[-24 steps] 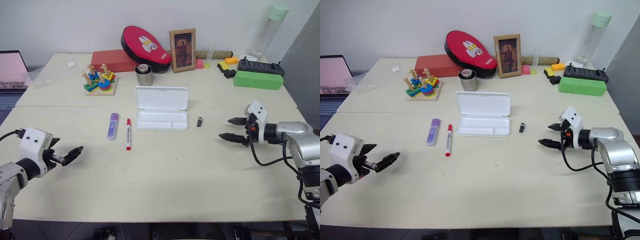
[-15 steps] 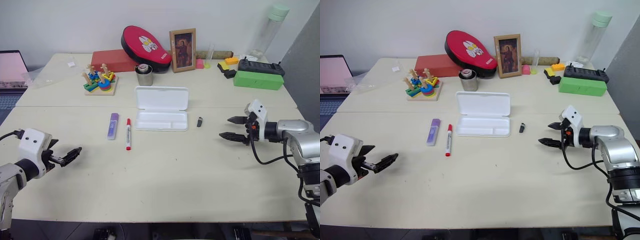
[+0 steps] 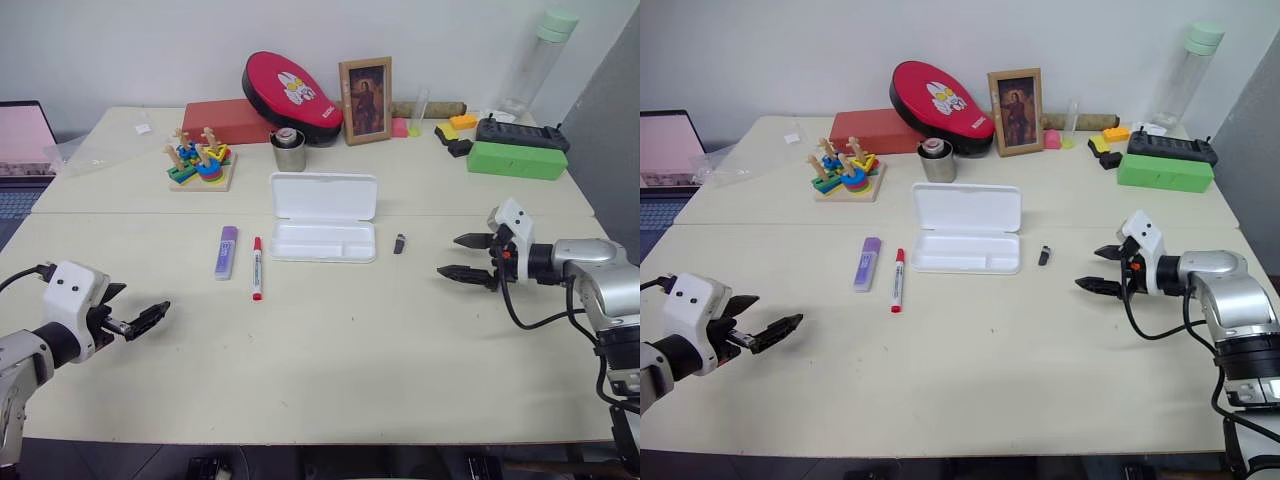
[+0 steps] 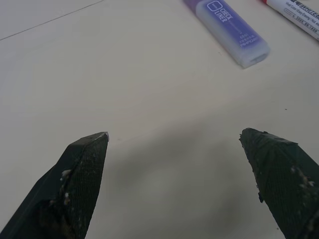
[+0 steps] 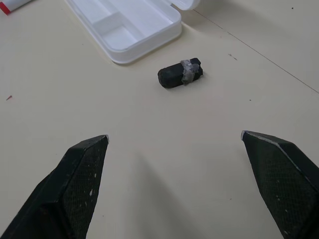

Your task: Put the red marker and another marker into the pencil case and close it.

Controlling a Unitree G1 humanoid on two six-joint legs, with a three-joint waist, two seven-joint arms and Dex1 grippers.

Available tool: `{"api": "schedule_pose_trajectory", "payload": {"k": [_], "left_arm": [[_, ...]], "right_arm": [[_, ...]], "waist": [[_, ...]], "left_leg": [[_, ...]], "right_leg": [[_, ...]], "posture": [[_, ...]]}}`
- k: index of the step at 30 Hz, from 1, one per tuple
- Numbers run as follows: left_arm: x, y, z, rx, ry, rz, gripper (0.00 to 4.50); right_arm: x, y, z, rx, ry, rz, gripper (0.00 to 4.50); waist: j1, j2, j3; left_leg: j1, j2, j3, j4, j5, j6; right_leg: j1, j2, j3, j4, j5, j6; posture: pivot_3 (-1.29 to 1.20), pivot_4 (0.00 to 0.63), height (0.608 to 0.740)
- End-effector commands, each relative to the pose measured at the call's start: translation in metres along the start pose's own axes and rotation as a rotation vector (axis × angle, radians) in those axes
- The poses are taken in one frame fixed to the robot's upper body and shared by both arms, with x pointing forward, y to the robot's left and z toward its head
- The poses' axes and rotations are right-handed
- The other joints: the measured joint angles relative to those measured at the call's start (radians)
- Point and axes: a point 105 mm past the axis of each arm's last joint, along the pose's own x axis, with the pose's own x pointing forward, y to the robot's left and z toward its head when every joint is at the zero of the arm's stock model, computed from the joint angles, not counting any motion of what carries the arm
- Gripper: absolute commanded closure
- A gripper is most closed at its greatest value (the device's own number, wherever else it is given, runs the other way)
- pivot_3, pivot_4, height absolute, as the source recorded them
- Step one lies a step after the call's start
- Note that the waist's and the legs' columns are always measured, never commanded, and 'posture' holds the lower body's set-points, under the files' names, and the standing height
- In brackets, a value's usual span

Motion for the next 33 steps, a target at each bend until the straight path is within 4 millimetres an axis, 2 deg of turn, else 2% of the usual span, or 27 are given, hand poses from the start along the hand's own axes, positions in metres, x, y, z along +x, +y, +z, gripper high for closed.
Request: {"api": "schedule_pose_trajectory", "payload": {"k": [1, 8, 11, 13, 17, 20, 22, 27, 33], "left_arm": [[0.000, 0.001, 0.009, 0.043, -0.016, -0.004, 0.00], [-0.001, 0.003, 0.008, 0.043, -0.010, -0.006, 0.00], [0.000, 0.003, 0.009, 0.043, -0.010, -0.009, 0.00], [0.003, 0.001, 0.016, 0.035, -0.048, -0.018, 0.00], [0.020, -0.031, 0.053, 0.023, -0.208, -0.166, 0.00], [0.035, -0.064, 0.074, 0.050, -0.275, -0.310, 0.00], [0.043, -0.085, 0.085, 0.070, -0.309, -0.397, 0.00], [0.053, -0.124, 0.103, 0.113, -0.367, -0.525, 0.00], [0.055, -0.145, 0.117, 0.115, -0.419, -0.585, 0.00]], "right_arm": [[-0.006, 0.001, 0.010, -0.039, -0.017, -0.004, 0.01], [-0.008, 0.003, 0.008, -0.045, 0.000, 0.008, 0.01], [-0.008, 0.008, 0.019, -0.074, -0.017, 0.043, 0.01], [-0.006, 0.007, 0.032, -0.098, -0.034, 0.054, 0.01], [0.028, 0.037, 0.069, -0.185, -0.077, 0.203, 0.01], [0.056, 0.060, 0.077, -0.225, -0.073, 0.310, 0.01], [0.073, 0.068, 0.077, -0.259, -0.053, 0.347, 0.01], [0.104, 0.070, 0.072, -0.302, -0.009, 0.357, 0.01], [0.124, 0.061, 0.069, -0.322, 0.023, 0.336, 0.01]], "waist": [[0.000, 0.000, 0.000], [0.000, 0.000, 0.000], [0.000, 0.000, 0.000], [0.000, 0.000, 0.000], [-0.003, 0.000, 0.000], [-0.002, -0.001, -0.001], [-0.001, -0.001, -0.001], [-0.001, -0.001, -0.001], [-0.010, -0.001, -0.001]], "left_leg": [[0.000, 0.000, 0.000, 0.000, 0.000, 0.000], [0.000, 0.000, 0.000, 0.000, 0.000, 0.000], [0.000, 0.000, 0.000, 0.000, 0.000, 0.000], [0.000, 0.000, 0.000, 0.000, 0.000, 0.000], [0.000, 0.000, 0.000, 0.000, 0.000, 0.000], [0.001, 0.000, 0.000, 0.001, 0.000, 0.000], [0.000, 0.000, 0.000, 0.001, 0.000, 0.000], [-0.003, 0.000, -0.001, 0.002, 0.002, -0.003], [-0.002, 0.000, -0.002, 0.002, 0.002, -0.003]], "right_leg": [[0.000, 0.000, 0.000, 0.000, 0.000, 0.000], [0.000, 0.000, 0.000, 0.000, 0.000, 0.000], [0.000, 0.000, 0.000, 0.000, 0.000, 0.000], [0.000, 0.000, 0.000, 0.000, 0.000, 0.000], [0.000, 0.000, 0.000, 0.001, 0.000, 0.000], [0.001, 0.000, 0.000, 0.000, 0.000, 0.000], [0.001, 0.000, 0.000, 0.000, 0.000, 0.000], [-0.001, 0.000, -0.001, 0.000, 0.000, 0.000], [-0.001, 0.000, -0.002, 0.001, 0.000, 0.000]], "posture": [[0.00, 0.150, 0.740], [0.00, 0.150, 0.740], [0.00, 0.150, 0.740], [0.00, 0.150, 0.740], [0.00, 0.150, 0.740], [0.00, 0.150, 0.740], [0.00, 0.150, 0.740], [0.00, 0.150, 0.740], [0.00, 0.150, 0.740]]}}
